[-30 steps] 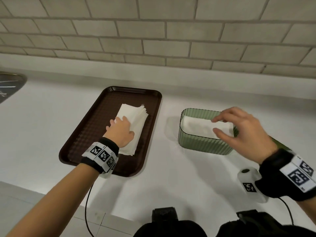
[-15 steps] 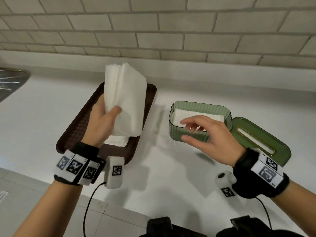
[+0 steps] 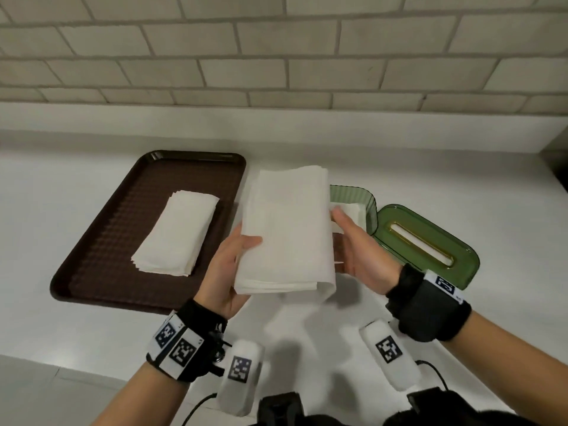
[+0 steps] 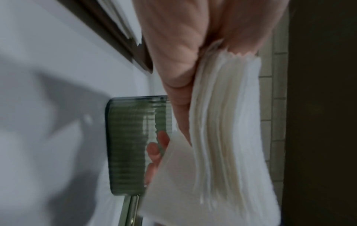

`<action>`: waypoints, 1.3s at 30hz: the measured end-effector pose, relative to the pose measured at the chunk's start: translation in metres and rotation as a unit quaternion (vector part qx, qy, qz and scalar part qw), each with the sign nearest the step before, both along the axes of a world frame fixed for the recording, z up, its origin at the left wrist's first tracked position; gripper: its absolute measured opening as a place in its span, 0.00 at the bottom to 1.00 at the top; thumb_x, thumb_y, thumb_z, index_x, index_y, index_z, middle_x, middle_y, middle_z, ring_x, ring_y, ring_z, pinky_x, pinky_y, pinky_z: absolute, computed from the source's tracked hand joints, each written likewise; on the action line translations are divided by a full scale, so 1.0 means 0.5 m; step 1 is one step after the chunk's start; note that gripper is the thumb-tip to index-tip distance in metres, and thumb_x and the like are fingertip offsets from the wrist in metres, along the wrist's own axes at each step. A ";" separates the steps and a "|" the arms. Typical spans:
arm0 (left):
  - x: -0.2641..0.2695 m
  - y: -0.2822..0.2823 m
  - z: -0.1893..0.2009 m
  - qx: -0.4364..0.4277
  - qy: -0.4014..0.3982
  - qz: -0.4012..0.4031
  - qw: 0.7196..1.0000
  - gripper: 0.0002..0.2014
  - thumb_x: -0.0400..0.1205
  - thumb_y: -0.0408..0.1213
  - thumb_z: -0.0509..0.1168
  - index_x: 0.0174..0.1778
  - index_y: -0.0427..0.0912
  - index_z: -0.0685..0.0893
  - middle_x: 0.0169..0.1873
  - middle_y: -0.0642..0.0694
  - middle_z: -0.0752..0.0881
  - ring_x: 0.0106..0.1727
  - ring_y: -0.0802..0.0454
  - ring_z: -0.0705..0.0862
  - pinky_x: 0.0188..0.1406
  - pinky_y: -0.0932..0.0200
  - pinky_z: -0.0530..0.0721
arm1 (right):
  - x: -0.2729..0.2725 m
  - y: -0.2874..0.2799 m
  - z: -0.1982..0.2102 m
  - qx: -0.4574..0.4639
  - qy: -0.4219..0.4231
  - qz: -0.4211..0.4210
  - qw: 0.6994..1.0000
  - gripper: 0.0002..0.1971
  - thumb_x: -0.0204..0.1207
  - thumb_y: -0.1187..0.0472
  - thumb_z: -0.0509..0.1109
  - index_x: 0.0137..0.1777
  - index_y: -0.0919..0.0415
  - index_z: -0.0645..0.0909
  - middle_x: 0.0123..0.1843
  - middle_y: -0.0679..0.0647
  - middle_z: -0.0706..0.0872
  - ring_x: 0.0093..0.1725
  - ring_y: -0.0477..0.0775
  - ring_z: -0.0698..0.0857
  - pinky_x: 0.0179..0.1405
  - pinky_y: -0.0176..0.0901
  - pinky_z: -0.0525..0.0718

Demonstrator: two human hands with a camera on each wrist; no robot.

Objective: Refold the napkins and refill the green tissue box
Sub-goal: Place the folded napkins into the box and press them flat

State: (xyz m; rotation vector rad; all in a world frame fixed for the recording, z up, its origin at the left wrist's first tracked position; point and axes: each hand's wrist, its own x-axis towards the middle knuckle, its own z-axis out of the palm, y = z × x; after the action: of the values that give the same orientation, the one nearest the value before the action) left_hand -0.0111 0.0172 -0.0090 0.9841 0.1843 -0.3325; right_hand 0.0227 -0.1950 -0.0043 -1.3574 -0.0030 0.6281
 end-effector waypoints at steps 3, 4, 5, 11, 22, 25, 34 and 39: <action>0.003 -0.001 -0.003 -0.022 0.006 0.003 1.000 0.28 0.77 0.32 0.59 0.77 0.44 0.74 0.74 0.36 0.77 0.73 0.34 0.76 0.70 0.34 0.76 | -0.004 -0.020 0.000 0.054 0.029 -0.031 0.998 0.26 0.73 0.33 0.64 0.65 0.45 0.81 0.54 0.57 0.88 0.45 0.53 0.87 0.42 0.44 0.85; 0.003 0.001 -0.003 -0.019 -0.005 0.003 1.000 0.28 0.78 0.32 0.59 0.77 0.44 0.74 0.74 0.36 0.77 0.72 0.35 0.77 0.71 0.34 0.76 | -0.002 -0.027 -0.001 0.080 0.019 -0.060 0.995 0.25 0.74 0.39 0.70 0.67 0.50 0.80 0.57 0.56 0.89 0.47 0.52 0.89 0.43 0.43 0.87; 0.003 0.005 -0.003 -0.014 -0.016 0.002 1.000 0.28 0.77 0.31 0.58 0.77 0.45 0.74 0.74 0.37 0.77 0.73 0.35 0.76 0.73 0.33 0.73 | 0.000 -0.035 -0.001 0.101 0.000 -0.095 0.990 0.27 0.73 0.48 0.74 0.70 0.56 0.78 0.59 0.56 0.89 0.50 0.52 0.89 0.46 0.42 0.87; 0.015 0.021 -0.010 0.067 -0.068 -0.003 0.995 0.32 0.76 0.26 0.58 0.79 0.47 0.70 0.74 0.37 0.77 0.75 0.33 0.74 0.75 0.30 0.68 | 0.010 -0.065 0.049 0.033 -0.145 -0.177 0.973 0.30 0.66 0.75 0.75 0.70 0.66 0.77 0.59 0.60 0.90 0.55 0.58 0.90 0.52 0.47 0.87; 0.023 0.020 -0.039 0.054 -0.068 -0.029 0.996 0.32 0.74 0.26 0.59 0.77 0.47 0.71 0.72 0.38 0.79 0.72 0.36 0.78 0.65 0.41 0.82 | -0.013 0.025 0.074 0.000 -0.204 -0.115 0.972 0.21 0.73 0.62 0.75 0.67 0.60 0.79 0.42 0.60 0.86 0.31 0.57 0.85 0.26 0.40 0.81; 0.029 0.036 -0.036 0.034 -0.060 -0.035 0.997 0.32 0.74 0.27 0.58 0.77 0.46 0.71 0.71 0.40 0.80 0.71 0.38 0.78 0.65 0.41 0.82 | -0.011 -0.003 0.049 -0.095 -0.205 -0.234 0.946 0.14 0.73 0.56 0.75 0.55 0.61 0.81 0.36 0.53 0.79 0.25 0.49 0.77 0.23 0.41 0.76; 0.076 0.014 -0.014 0.037 -0.075 -0.076 0.994 0.33 0.72 0.30 0.58 0.77 0.40 0.68 0.71 0.36 0.79 0.71 0.35 0.77 0.71 0.36 0.76 | -0.020 0.057 -0.010 -0.102 -0.153 -0.084 0.979 0.26 0.83 0.48 0.65 0.78 0.55 0.69 0.71 0.46 0.82 0.69 0.46 0.82 0.69 0.45 0.79; 0.067 -0.004 -0.023 0.157 -0.137 -0.075 0.975 0.33 0.71 0.34 0.71 0.74 0.41 0.70 0.65 0.43 0.84 0.63 0.46 0.86 0.53 0.54 0.88 | -0.027 0.096 -0.029 -0.123 -0.163 -0.123 0.971 0.29 0.78 0.52 0.72 0.74 0.57 0.64 0.68 0.49 0.82 0.65 0.44 0.83 0.67 0.48 0.82</action>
State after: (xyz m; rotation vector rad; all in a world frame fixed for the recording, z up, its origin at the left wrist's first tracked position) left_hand 0.0222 0.0149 -0.0204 1.3484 -0.0925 -0.3075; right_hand 0.0094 -0.1472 -0.0188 -1.6585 -0.0222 0.1947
